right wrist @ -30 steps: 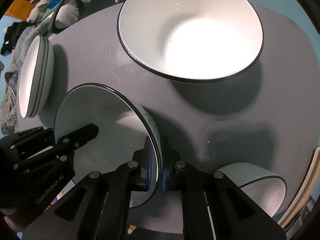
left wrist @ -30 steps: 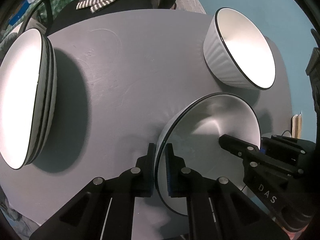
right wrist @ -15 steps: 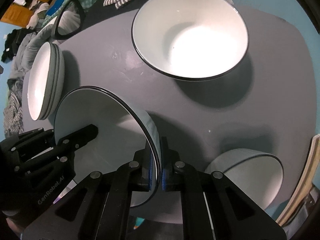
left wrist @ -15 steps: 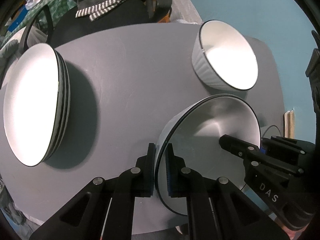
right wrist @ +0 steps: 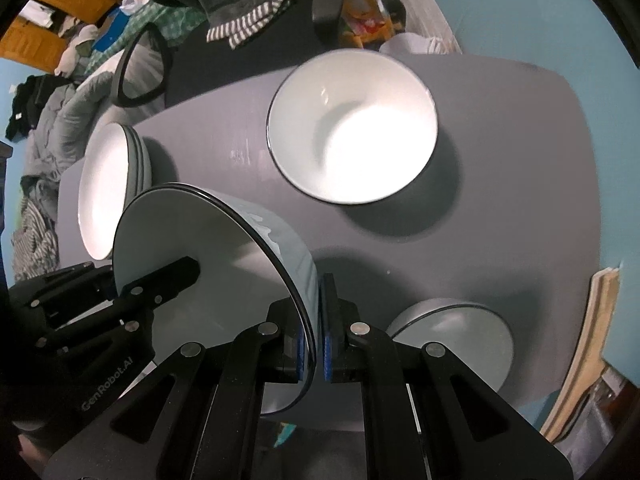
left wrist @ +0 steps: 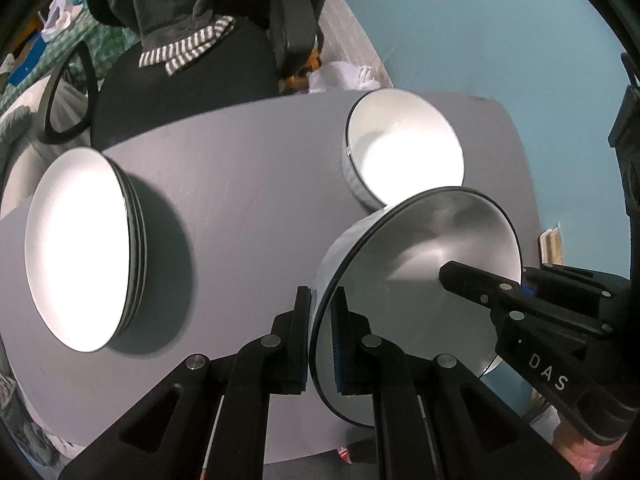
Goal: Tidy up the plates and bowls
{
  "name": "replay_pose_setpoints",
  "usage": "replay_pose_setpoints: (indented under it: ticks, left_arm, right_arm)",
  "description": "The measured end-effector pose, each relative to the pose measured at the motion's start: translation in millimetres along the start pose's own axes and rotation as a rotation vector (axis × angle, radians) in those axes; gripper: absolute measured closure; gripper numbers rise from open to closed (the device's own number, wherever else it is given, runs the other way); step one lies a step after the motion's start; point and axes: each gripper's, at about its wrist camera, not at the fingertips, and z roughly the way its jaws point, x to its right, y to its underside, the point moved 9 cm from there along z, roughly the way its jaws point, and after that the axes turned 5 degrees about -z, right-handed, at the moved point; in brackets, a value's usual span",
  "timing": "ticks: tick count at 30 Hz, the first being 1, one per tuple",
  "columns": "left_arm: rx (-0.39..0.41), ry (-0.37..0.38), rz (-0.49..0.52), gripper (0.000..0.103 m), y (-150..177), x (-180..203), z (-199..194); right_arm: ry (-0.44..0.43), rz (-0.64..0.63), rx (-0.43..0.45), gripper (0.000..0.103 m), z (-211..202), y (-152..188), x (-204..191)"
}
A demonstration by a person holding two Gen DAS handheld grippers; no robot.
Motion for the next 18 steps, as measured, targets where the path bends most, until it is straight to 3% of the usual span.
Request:
replay_pose_setpoints:
  ticks: [18]
  left_arm:
    - [0.053, -0.022, 0.054, 0.094, -62.5, 32.6, -9.0]
  right_arm:
    - [0.020, 0.009, 0.034, 0.096, -23.2, -46.8, 28.2]
